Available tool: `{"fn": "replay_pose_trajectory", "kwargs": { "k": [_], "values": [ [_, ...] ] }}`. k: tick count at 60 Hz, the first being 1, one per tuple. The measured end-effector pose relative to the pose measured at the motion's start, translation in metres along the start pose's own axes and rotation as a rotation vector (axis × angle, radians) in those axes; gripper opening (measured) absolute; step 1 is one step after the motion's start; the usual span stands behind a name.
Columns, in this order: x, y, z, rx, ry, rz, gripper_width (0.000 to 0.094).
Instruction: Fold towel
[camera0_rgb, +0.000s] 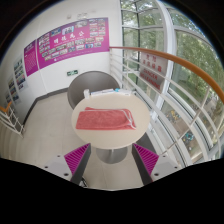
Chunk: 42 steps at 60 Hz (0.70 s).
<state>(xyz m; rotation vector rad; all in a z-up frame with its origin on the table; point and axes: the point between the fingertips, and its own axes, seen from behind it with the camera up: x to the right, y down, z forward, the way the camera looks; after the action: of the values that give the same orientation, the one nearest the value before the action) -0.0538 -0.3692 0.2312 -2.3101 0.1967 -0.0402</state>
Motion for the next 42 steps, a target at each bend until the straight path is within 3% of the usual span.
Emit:
{"fn": "replay_pose_trajectory", "kwargs": {
  "k": [11, 23, 36, 42],
  "values": [
    [-0.119, 0.001, 0.109, 0.039, -0.094, -0.028, 0.0851],
    [-0.200, -0.043, 0.251, 0.111, -0.057, -0.072, 0.0855],
    [-0.203, -0.057, 0.379, 0.065, 0.032, -0.124, 0.0839],
    [-0.210, -0.047, 0.412, 0.013, 0.051, -0.131, 0.0731]
  ]
}}
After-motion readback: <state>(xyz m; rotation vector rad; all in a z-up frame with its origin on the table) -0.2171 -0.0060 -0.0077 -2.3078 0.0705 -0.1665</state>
